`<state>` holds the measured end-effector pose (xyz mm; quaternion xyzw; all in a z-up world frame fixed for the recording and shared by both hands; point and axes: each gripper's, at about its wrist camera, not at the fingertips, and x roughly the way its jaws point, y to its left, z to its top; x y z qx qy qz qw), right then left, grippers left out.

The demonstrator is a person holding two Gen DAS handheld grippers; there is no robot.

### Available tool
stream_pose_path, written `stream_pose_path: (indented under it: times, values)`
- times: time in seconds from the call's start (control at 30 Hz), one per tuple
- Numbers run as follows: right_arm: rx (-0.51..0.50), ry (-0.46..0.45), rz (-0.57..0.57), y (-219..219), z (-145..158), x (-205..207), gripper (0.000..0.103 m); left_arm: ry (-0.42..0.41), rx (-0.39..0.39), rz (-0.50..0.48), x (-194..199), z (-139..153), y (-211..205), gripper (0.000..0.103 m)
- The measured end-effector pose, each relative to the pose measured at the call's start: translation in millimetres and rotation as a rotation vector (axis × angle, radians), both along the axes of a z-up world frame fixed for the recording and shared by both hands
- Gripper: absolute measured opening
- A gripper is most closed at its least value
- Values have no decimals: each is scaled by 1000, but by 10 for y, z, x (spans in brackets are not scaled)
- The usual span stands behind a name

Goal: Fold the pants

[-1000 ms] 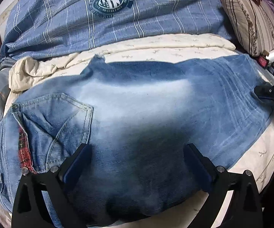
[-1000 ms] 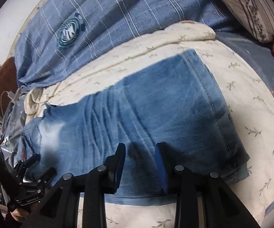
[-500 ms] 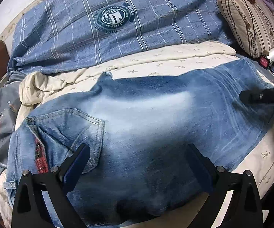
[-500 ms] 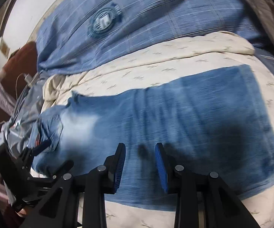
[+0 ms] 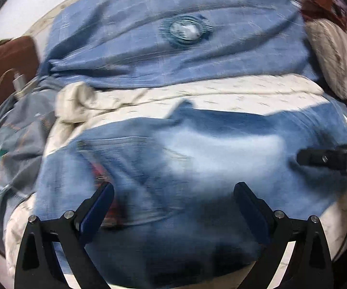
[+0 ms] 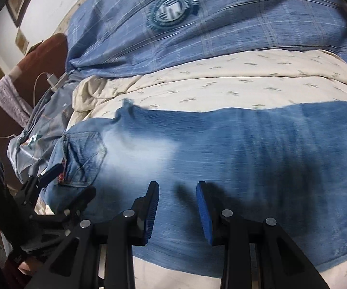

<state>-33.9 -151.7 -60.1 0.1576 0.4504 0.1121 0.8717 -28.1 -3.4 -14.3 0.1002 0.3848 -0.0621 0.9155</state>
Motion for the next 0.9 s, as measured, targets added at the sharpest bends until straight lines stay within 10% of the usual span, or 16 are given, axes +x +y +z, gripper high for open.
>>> stream_pose_path:
  times: [0.43,0.9]
  values:
    - [12,-67,154,803,-4,105,36,26,-20,402,150,-29,1167,99]
    - [-53,-22,270,1234,-250,70,36,72,0,430,201,-163,1248,102]
